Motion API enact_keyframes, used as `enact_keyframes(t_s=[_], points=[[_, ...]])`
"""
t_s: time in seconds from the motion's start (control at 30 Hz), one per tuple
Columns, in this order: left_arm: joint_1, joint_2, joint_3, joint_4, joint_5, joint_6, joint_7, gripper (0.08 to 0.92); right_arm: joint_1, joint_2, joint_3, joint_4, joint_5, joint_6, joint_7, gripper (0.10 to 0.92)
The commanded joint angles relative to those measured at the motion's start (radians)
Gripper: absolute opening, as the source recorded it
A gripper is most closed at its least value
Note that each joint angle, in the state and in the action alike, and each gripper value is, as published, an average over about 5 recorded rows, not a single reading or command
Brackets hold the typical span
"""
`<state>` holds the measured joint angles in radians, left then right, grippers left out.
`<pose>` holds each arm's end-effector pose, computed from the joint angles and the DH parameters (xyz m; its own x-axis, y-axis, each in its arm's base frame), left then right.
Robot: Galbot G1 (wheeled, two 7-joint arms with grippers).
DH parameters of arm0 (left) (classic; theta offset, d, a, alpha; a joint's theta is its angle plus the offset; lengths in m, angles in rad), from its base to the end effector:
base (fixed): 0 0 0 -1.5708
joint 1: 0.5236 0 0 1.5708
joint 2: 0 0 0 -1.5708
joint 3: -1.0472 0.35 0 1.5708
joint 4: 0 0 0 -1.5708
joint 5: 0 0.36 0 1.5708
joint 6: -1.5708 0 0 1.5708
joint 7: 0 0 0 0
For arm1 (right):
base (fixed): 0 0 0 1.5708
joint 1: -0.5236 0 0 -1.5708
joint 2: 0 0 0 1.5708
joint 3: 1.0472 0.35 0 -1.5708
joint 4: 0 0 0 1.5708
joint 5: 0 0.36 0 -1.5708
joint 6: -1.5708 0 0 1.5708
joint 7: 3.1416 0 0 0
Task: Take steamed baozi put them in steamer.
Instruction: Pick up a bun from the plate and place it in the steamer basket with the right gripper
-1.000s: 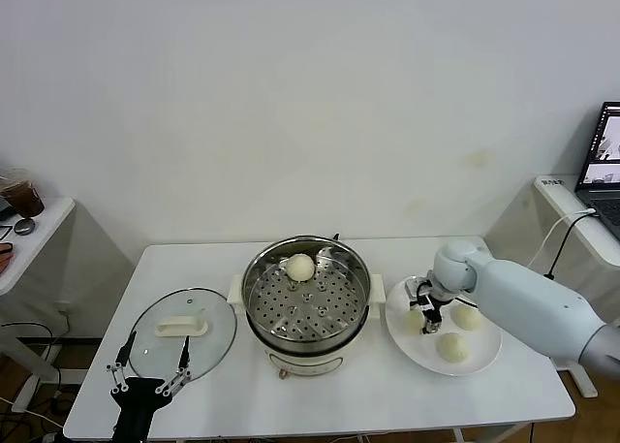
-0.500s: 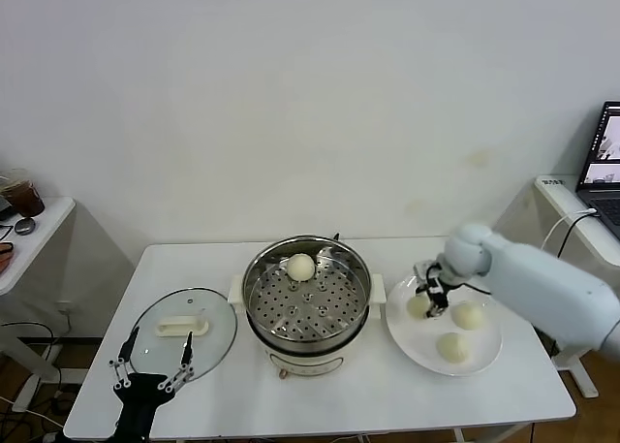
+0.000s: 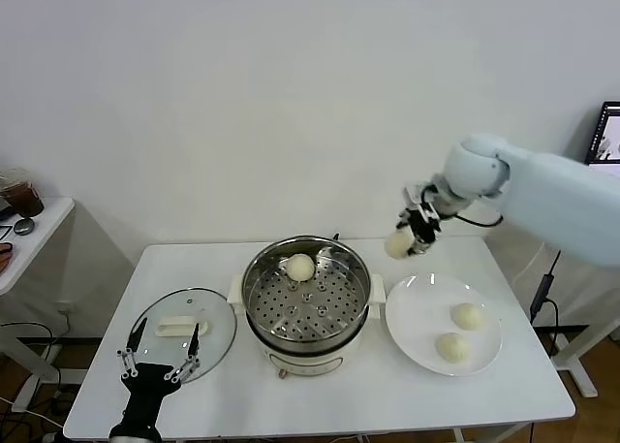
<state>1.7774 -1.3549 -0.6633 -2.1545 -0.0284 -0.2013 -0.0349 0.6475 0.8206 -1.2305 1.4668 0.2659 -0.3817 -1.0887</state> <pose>0.1288 0.0733 -0.3021 -0.9973 0.0157 -0.0720 -0.0006 0.9752 0.2212 0.5275 -0.0066 -0.0001 -0.2821 -0.2072 0.9368 -0.9115 -0.2467 -0.3290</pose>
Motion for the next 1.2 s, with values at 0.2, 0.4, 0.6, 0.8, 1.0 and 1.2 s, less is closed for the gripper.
enact_keyframes(t_s=[0.2,0.4,0.6,0.8,1.0,1.2], points=[[-0.022,-0.005,-0.033,0.006,0.001,-0.001,-0.001,0.823,0.025,0.444,-0.125,-0.042,0.346,-0.281,0.195,0.552],[-0.020,-0.010,-0.053,0.006,-0.002,-0.003,-0.002,0.823,-0.076,0.550,-0.107,-0.157,0.359,-0.320,0.230,0.551],[-0.018,-0.013,-0.060,0.008,-0.002,-0.004,-0.003,0.823,-0.137,0.611,-0.096,-0.219,0.360,-0.345,0.275,0.551],[-0.020,-0.015,-0.062,0.010,-0.004,-0.004,-0.003,0.823,-0.166,0.635,-0.100,-0.242,0.356,-0.345,0.288,0.551],[-0.021,-0.015,-0.062,0.018,-0.007,-0.008,-0.003,0.823,-0.186,0.648,-0.102,-0.262,0.342,-0.345,0.288,0.556],[-0.023,-0.014,-0.061,0.017,-0.009,-0.009,-0.003,0.823,-0.200,0.645,-0.095,-0.280,0.310,-0.344,0.289,0.581]])
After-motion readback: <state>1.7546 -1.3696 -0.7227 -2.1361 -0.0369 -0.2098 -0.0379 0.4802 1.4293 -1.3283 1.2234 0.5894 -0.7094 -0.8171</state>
